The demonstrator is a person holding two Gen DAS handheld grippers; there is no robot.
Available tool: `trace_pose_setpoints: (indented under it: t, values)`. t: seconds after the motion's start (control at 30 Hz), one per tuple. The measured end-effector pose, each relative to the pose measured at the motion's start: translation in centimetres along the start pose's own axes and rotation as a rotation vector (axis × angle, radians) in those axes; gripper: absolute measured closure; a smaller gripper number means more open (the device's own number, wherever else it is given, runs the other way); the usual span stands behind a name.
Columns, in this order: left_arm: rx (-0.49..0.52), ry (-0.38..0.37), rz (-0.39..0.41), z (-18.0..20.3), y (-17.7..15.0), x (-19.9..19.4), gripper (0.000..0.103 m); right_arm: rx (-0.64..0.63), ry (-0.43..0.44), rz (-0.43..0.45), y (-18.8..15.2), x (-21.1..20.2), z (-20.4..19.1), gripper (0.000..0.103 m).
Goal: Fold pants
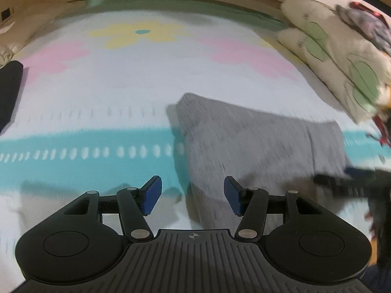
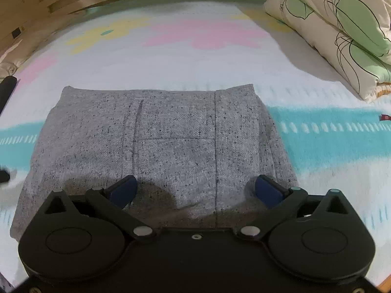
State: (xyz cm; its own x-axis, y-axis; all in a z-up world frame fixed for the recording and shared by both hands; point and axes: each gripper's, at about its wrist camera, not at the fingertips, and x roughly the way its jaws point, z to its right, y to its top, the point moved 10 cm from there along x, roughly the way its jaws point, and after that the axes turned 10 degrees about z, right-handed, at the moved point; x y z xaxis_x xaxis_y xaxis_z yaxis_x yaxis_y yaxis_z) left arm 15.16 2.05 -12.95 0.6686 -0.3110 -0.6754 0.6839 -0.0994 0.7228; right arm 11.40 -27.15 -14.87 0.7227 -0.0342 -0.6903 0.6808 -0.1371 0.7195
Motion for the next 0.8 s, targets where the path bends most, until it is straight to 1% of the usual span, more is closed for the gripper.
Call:
trace_pose_setpoints:
  t: [0.07, 0.13, 0.17, 0.2, 0.27, 0.33, 0.4, 0.5, 0.53, 0.6, 0.63, 0.7, 0.77, 0.8]
  values:
    - [-0.004, 0.014, -0.016, -0.2, 0.5, 1.1, 0.048, -0.004, -0.005, -0.005, 0.0, 0.0, 0.0, 0.001]
    - [0.020, 0.040, -0.022, -0.1, 0.8, 2.8, 0.048, -0.006, -0.011, -0.012, 0.1, -0.1, -0.2, 0.001]
    - [0.035, 0.062, -0.028, -0.2, 0.8, 3.7, 0.048, -0.004, -0.011, -0.014, 0.2, 0.0, -0.2, 0.000]
    - [0.046, 0.102, -0.035, -0.6, 0.7, 4.8, 0.048, -0.001, -0.010, -0.015, 0.2, 0.5, 0.0, 0.000]
    - [0.034, 0.161, -0.037, -1.6, 0.8, 7.0, 0.048, -0.003, -0.005, -0.009, 0.1, 0.6, 0.0, 0.000]
    - [-0.008, 0.177, -0.042, -2.7, 1.1, 8.7, 0.043, -0.012, -0.002, 0.001, 0.0, 0.8, 0.0, 0.000]
    - [-0.068, 0.172, -0.011, -3.4, 2.3, 9.6, 0.043, -0.023, -0.001, 0.012, 0.0, 0.7, -0.1, 0.000]
    - [-0.077, 0.158, -0.038, -3.6, 3.7, 10.5, 0.043, -0.029, 0.001, 0.016, 0.0, 0.7, -0.1, 0.000]
    - [-0.074, 0.167, -0.037, -3.7, 4.2, 10.5, 0.044, -0.026, 0.001, 0.014, 0.0, 0.7, -0.1, 0.000]
    - [-0.039, 0.237, -0.001, -3.8, 5.3, 9.6, 0.044, -0.023, 0.000, 0.011, 0.0, 0.7, -0.1, 0.000]
    - [-0.020, 0.252, 0.019, -3.5, 5.7, 8.9, 0.044, -0.024, -0.002, 0.010, 0.1, 0.7, -0.1, 0.000]
    - [-0.005, 0.228, 0.069, -2.0, 6.1, 7.0, 0.044, -0.025, -0.004, 0.010, 0.1, 0.7, -0.1, 0.000]
    - [0.027, 0.165, 0.094, 0.7, 5.8, 5.4, 0.044, -0.025, -0.003, 0.011, 0.1, 0.7, -0.1, 0.000]
    - [0.060, 0.127, 0.091, 2.4, 5.4, 4.8, 0.044, -0.024, -0.003, 0.012, 0.1, 0.7, -0.1, 0.000]
